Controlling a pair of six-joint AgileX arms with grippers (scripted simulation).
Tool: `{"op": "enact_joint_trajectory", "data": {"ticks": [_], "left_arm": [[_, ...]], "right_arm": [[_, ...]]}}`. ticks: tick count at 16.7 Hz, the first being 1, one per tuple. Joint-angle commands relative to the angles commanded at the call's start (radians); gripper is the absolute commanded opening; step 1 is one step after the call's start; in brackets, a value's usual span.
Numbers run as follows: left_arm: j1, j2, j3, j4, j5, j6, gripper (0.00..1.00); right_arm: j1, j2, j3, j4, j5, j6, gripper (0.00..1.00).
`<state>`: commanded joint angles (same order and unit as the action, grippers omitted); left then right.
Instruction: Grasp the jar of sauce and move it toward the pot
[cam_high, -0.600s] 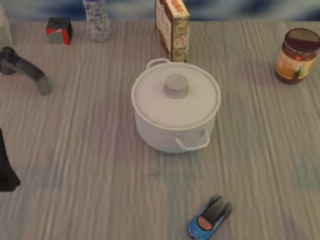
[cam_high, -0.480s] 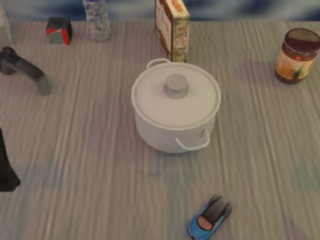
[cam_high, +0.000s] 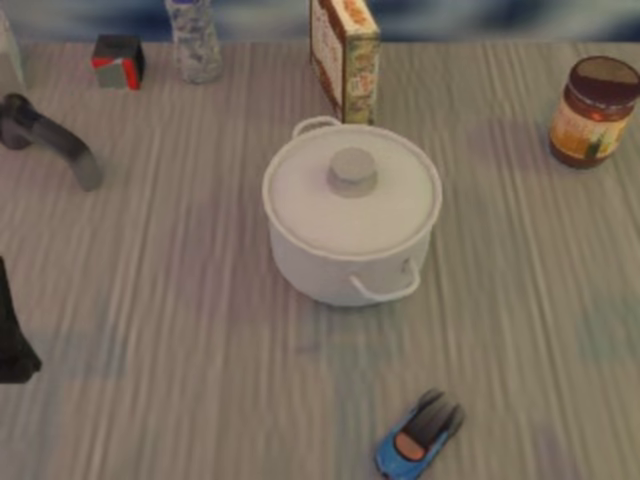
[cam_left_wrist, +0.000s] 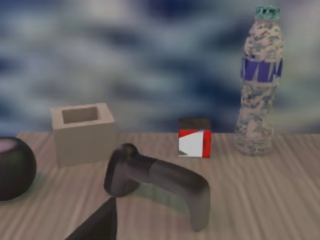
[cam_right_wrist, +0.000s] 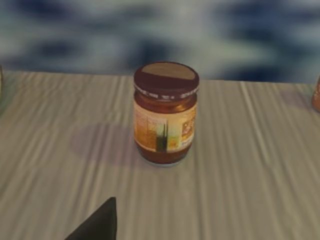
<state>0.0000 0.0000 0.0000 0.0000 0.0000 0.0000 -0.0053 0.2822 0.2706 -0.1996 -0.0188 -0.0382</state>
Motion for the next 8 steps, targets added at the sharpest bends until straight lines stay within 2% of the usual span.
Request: {"op": "enact_joint_trajectory", "data": {"ticks": [4, 8], "left_arm": [[0.0, 0.0, 0.0, 0.0, 0.0, 0.0, 1.0], [0.0, 0.0, 0.0, 0.0, 0.0, 0.0, 1.0]], "right_arm": [[-0.018, 0.284, 0.319, -0.166, -0.007, -0.046, 1.0], [-0.035, 0.63, 0.725, -0.336, -0.017, -0.112, 1.0]]}}
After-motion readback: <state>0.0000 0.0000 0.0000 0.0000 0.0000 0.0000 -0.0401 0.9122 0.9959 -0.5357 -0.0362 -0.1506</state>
